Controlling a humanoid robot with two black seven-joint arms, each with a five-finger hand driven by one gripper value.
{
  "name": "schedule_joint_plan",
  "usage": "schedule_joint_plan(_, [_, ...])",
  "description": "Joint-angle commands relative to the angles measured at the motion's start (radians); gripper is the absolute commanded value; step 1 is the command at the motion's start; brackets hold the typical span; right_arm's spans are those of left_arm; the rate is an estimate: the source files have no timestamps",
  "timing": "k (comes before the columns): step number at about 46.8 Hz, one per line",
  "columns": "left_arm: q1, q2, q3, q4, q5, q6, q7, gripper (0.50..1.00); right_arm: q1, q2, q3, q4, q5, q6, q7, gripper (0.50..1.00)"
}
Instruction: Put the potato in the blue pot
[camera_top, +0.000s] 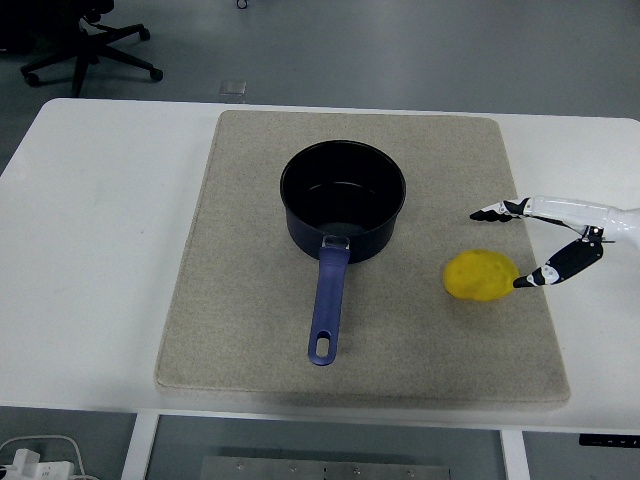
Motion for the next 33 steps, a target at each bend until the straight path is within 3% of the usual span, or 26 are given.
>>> schedule_joint_plan(1, [0.0,0.0,0.0,0.0,0.0,0.0,0.001,0.994,-0.001,0.009,-0.012,0.0,0.0,-0.004,0.0,0.934])
schedule_joint_plan(22, [0.0,0.0,0.0,0.0,0.0,0.0,0.0,0.994,-0.065,0.058,-0.041,-0.009,0.0,-0.082,-0.002,0.934])
schedule_joint_plan(33, [0.0,0.0,0.0,0.0,0.0,0.0,0.0,0.994,-0.07,0.077,-0.055,-0.019,-0.002,-0.128,-0.003,0.901])
